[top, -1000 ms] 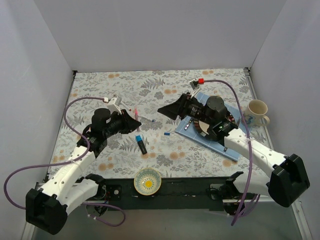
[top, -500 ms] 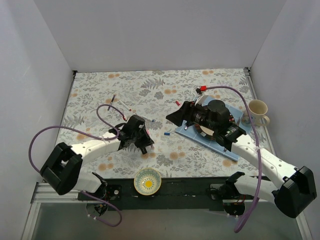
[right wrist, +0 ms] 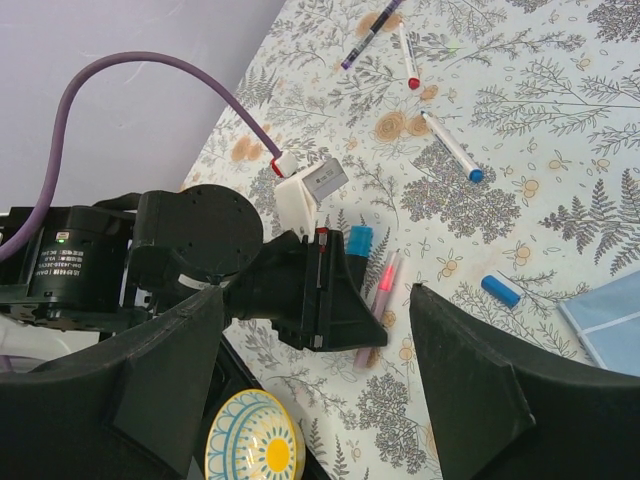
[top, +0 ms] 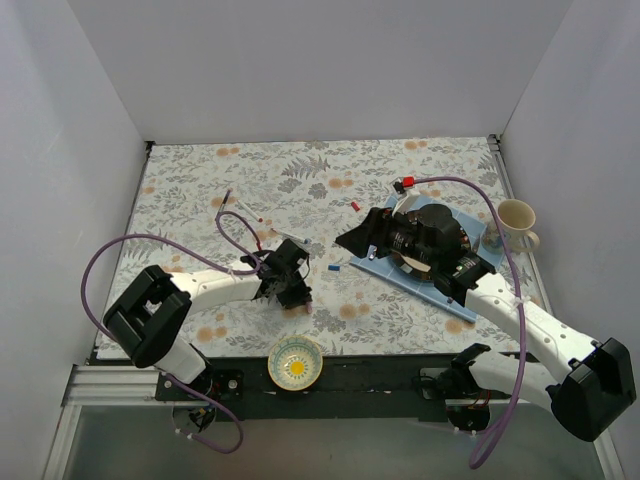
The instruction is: Insert the pens into the pen caps
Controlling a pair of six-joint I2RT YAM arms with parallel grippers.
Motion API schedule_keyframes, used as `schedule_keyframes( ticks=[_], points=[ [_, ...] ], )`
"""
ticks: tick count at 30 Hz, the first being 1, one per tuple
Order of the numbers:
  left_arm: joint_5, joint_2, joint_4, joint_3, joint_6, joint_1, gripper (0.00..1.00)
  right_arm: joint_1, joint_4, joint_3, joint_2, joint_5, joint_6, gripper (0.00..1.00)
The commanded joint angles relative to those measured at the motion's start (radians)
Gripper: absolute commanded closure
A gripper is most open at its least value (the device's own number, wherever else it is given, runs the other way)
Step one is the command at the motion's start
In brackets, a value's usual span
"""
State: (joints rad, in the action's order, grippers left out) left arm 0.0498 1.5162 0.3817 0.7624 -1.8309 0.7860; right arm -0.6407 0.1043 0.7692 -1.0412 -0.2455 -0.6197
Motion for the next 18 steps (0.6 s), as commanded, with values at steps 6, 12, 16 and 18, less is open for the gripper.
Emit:
schedule_keyframes(
  ticks=[6,12,16,18],
  points=[
    [0.074,0.001,0.105,0.048,0.019,0.01,0.76,0.006,-0.002,-0.004,0.018,-0.008,0.021,0.18],
    [0.079,-0.037,0.14,0.106,0.067,0.01,0.67,0.007,0.0,-0.004,0.017,-0.011,0.029,0.18],
    [0.241,-0.083,0.221,0.221,0.105,-0.002,0.64,0.006,0.003,-0.007,0.02,-0.014,0.049,0.18],
    [0.292,-0.1,0.249,0.285,0.111,-0.025,0.61,0.009,0.012,-0.019,0.023,-0.008,0.061,0.17]
  ],
)
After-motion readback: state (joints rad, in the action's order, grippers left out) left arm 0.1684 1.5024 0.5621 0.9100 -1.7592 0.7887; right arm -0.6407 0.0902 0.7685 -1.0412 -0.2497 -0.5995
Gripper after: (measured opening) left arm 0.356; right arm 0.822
